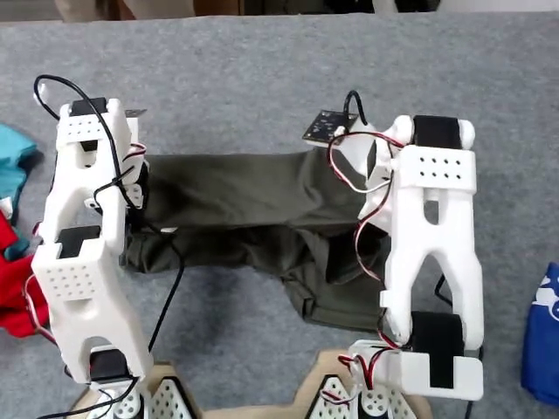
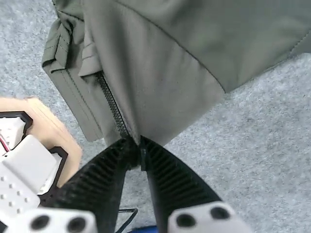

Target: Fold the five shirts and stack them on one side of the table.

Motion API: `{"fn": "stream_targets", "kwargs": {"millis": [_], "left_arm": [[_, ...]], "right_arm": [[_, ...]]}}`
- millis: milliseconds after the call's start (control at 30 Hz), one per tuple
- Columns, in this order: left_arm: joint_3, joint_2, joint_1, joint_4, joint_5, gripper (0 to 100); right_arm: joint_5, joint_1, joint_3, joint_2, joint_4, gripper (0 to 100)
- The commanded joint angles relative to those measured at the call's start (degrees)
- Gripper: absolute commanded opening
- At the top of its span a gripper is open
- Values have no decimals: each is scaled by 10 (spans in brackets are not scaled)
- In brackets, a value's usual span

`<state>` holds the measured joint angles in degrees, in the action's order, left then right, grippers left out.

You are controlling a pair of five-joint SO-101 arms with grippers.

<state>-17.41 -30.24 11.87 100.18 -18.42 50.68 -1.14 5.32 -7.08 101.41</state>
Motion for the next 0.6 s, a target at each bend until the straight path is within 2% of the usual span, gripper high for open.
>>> {"fn": "stream_targets", "kwargs": {"millis": [0,133,267,333,467,567], "left_arm": [[-3,37,4,6,-16,19],[-8,37,17,6,-40,50],[-23,37,39,6,-19,234],[-33,38,43,6,-18,295],[-49,69,32,6,-18,287],[-60,111,-9,6,-14,253]], "right_arm": [[7,-10,0,-35,8,12],[8,-7,0,-35,8,12],[10,-1,10,-35,8,12],[20,-1,21,-35,8,12],[23,-1,41,-35,8,12],[25,2,47,-35,8,12]]}}
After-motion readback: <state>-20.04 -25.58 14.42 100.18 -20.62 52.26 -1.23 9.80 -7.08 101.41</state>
